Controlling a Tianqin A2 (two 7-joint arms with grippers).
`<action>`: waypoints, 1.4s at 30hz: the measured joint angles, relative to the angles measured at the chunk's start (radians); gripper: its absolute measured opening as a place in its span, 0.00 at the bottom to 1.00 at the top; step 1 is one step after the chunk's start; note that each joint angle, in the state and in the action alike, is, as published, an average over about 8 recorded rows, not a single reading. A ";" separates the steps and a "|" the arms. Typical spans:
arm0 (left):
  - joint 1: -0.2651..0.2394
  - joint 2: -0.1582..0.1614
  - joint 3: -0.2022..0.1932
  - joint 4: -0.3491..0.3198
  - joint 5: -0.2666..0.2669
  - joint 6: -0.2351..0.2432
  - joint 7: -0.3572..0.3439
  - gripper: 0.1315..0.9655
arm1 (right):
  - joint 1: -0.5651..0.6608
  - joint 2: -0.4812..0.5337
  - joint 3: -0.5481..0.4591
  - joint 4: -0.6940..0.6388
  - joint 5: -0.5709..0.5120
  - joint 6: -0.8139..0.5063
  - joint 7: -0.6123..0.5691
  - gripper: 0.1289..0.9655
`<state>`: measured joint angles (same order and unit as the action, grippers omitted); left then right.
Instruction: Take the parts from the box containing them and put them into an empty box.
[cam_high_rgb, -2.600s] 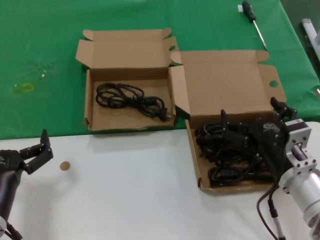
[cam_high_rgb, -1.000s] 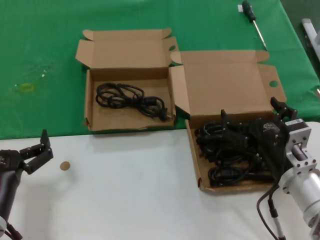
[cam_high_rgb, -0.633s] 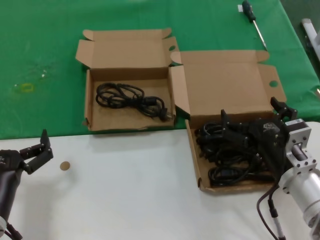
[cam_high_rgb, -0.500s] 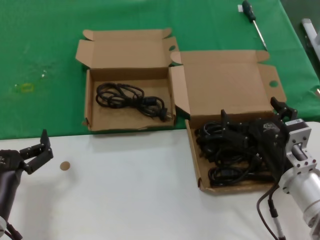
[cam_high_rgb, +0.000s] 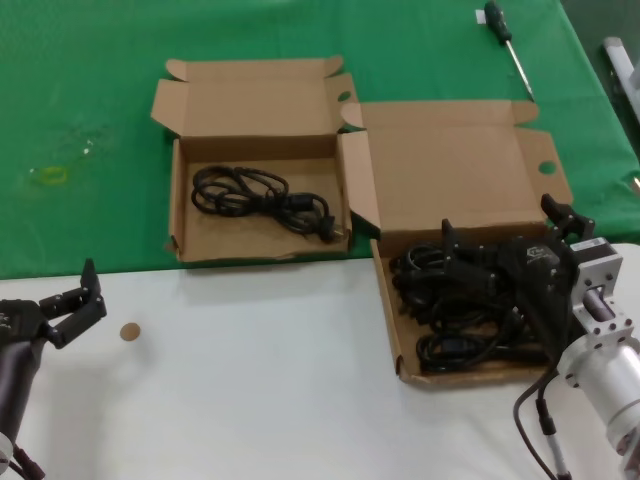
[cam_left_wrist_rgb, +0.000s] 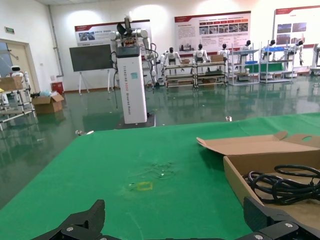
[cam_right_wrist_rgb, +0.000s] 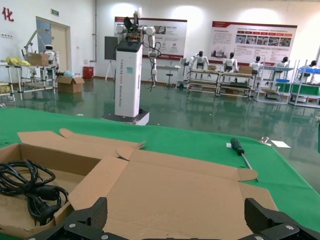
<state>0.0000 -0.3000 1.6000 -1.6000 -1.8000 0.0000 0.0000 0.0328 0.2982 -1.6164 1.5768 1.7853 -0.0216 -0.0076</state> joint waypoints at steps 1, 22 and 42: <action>0.000 0.000 0.000 0.000 0.000 0.000 0.000 1.00 | 0.000 0.000 0.000 0.000 0.000 0.000 0.000 1.00; 0.000 0.000 0.000 0.000 0.000 0.000 0.000 1.00 | 0.000 0.000 0.000 0.000 0.000 0.000 0.000 1.00; 0.000 0.000 0.000 0.000 0.000 0.000 0.000 1.00 | 0.000 0.000 0.000 0.000 0.000 0.000 0.000 1.00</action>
<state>0.0000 -0.3000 1.6000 -1.6000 -1.8000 0.0000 0.0000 0.0328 0.2982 -1.6164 1.5768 1.7853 -0.0216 -0.0076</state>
